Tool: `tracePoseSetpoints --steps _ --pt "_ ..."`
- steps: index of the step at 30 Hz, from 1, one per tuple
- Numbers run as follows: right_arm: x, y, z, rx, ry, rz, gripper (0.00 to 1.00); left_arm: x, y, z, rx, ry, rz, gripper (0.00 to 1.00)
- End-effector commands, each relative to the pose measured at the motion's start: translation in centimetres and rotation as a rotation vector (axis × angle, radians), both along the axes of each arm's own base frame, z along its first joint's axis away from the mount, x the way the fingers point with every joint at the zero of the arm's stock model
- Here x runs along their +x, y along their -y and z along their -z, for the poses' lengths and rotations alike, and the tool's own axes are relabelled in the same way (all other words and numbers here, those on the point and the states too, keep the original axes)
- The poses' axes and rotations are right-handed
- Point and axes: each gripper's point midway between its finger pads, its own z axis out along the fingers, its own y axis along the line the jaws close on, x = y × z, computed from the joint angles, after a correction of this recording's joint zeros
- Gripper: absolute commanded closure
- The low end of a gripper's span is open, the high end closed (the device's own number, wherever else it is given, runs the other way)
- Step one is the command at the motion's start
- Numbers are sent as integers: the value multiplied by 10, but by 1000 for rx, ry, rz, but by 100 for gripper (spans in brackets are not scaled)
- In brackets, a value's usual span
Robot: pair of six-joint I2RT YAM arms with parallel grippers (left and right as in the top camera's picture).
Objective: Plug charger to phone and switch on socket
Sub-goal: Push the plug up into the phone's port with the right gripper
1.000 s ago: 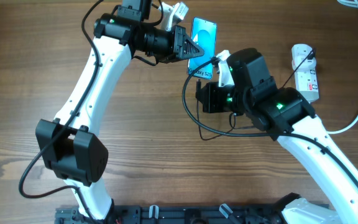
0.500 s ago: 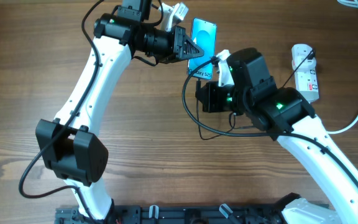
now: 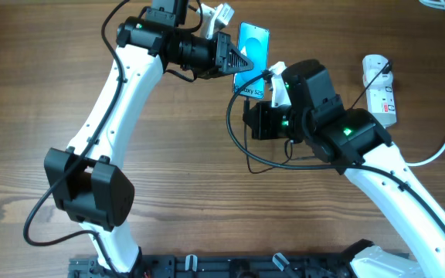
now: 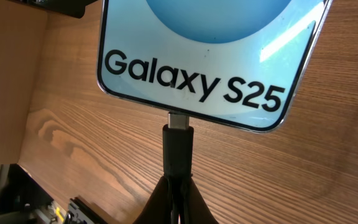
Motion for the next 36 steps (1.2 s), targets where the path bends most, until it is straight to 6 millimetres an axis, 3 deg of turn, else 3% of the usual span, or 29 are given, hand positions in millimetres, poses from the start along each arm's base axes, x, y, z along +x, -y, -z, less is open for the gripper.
tracePoseSetpoints --steps 1,16,23,29,36 --pt "5 -1 -9 12 18 11 96 -10 3 -23 -52 48 40 96" --pt "11 2 -9 -6 39 33 95 -10 3 -22 -51 50 41 96" --pt "12 1 -11 -1 49 33 95 -17 14 -20 -34 76 74 96" --pt "19 9 -35 -29 97 74 95 -16 13 -17 -20 75 66 96" --pt "22 9 -39 -28 118 76 95 -20 11 -15 -12 42 63 96"
